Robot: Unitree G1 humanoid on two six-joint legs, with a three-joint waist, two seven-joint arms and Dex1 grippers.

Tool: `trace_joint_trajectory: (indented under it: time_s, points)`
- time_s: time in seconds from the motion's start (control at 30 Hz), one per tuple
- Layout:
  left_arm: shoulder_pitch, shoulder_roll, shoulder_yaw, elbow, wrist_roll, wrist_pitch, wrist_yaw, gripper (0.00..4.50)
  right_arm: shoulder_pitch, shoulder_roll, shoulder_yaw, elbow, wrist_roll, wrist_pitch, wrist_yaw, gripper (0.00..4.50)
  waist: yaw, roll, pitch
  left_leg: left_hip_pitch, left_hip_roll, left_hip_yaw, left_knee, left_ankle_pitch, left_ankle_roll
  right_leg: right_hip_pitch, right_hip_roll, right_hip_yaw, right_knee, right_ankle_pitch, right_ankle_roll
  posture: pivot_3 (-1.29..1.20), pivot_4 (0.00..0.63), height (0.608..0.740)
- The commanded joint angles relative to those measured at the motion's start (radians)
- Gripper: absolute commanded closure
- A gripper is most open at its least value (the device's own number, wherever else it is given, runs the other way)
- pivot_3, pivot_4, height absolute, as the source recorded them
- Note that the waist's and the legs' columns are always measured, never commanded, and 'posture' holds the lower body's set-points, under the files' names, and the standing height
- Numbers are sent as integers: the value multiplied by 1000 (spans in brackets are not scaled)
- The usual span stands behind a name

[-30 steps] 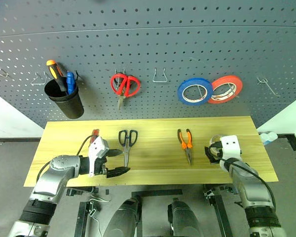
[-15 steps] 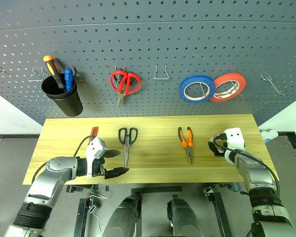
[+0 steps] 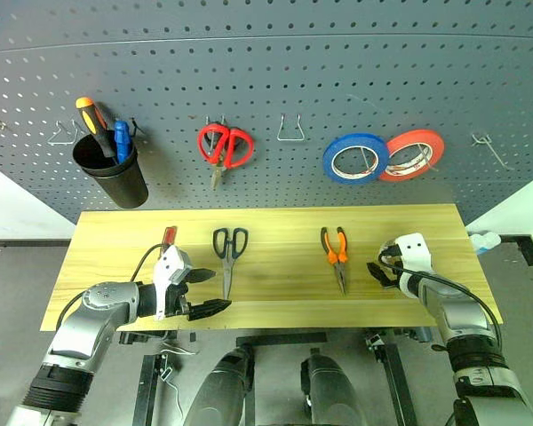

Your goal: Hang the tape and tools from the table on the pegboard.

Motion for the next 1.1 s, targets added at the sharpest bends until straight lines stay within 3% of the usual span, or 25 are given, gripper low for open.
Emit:
trace_joint_trajectory:
  time_s: [0.03, 0.7, 0.8, 1.1]
  points:
    - [19, 19, 18, -41, -18, 1, -4, 24, 20, -15, 8, -8, -8, 14, 9, 0, 1, -1, 1, 0, 0, 0, 0, 0, 0, 0, 0, 0, 0, 0, 0, 34, 306, 715]
    - [72, 52, 41, -98, -41, 31, 11, 24, -95, -51, 18, 250, 5, 1, 123, 0, 8, -9, 7, 0, 1, 0, 1, 0, 0, 2, 0, -1, -2, 1, -1, 59, 317, 715]
    - [70, 51, 38, -102, -42, 34, 19, 0, -102, -53, 19, 246, 4, -6, 126, 832, 7, -9, 7, 0, 1, 0, 0, 0, 0, 2, 0, -1, -3, 1, -1, 58, 319, 715]
    - [67, 52, 38, -100, -42, 33, 24, 0, -91, -56, 17, 239, -2, -15, 127, 3973, 8, -8, 8, 0, 4, 0, -2, 0, 0, 1, 2, 0, -4, 1, -2, 55, 324, 715]
